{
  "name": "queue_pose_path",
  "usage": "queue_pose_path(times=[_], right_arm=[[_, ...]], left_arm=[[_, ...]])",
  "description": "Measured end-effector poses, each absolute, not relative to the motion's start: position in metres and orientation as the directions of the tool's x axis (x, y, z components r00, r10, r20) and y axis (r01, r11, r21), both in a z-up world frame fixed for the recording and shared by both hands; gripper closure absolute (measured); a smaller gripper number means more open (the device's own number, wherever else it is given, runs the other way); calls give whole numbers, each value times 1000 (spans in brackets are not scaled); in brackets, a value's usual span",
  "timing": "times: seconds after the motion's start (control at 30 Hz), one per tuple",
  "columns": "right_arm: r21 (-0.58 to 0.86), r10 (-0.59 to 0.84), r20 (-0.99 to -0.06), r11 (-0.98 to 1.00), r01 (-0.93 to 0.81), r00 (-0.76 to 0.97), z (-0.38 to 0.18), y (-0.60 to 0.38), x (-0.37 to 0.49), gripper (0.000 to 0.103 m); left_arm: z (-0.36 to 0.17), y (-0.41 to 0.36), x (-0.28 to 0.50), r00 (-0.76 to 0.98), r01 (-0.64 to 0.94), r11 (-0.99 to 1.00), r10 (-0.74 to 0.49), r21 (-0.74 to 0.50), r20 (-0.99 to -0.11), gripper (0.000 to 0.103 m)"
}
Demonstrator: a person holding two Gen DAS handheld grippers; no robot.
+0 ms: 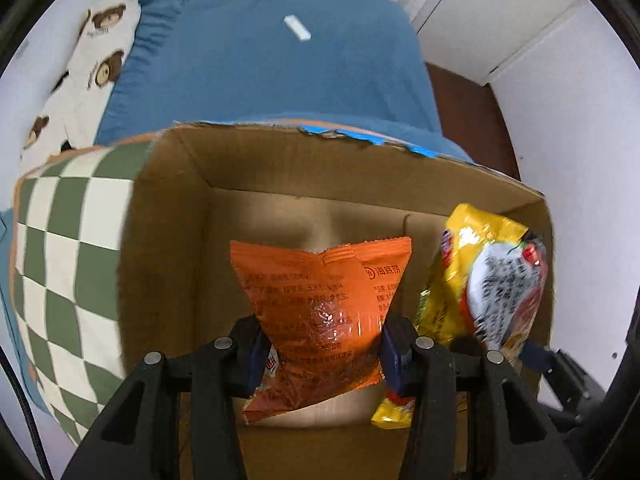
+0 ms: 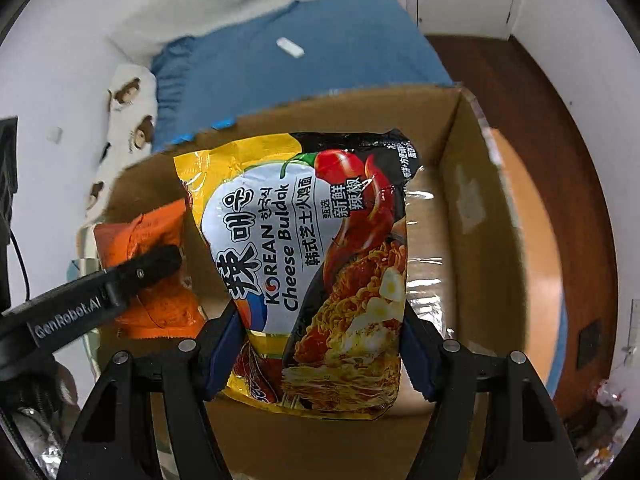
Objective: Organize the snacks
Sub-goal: 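Carry both bags into the cardboard box and open both tools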
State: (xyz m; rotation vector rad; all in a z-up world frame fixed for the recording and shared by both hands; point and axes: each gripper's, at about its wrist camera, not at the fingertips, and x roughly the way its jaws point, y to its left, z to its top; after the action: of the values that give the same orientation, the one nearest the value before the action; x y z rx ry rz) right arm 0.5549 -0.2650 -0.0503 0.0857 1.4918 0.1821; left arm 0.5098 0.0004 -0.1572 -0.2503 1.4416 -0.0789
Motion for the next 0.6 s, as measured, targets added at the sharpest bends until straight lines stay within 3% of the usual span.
queue_pose_path(times=[0.4, 0.47, 0.53, 0.6], right_arm=[[149, 145, -988, 986, -78, -52, -135, -241, 600, 29], [164, 158, -984, 983, -80, -78, -143, -240, 603, 22], [192, 184, -979, 978, -88, -90, -144, -243, 602, 7], [195, 187, -979, 976, -93, -85, -142, -244, 603, 5]], left_arm=[[-204, 0, 527, 18, -114, 977, -178, -179, -984, 59], [-205, 0, 528, 24, -119, 978, -172, -174, -985, 51], [-204, 0, 528, 36, -113, 979, -164, -167, -986, 17], [-201, 0, 527, 53, -106, 983, -142, -147, -988, 12]])
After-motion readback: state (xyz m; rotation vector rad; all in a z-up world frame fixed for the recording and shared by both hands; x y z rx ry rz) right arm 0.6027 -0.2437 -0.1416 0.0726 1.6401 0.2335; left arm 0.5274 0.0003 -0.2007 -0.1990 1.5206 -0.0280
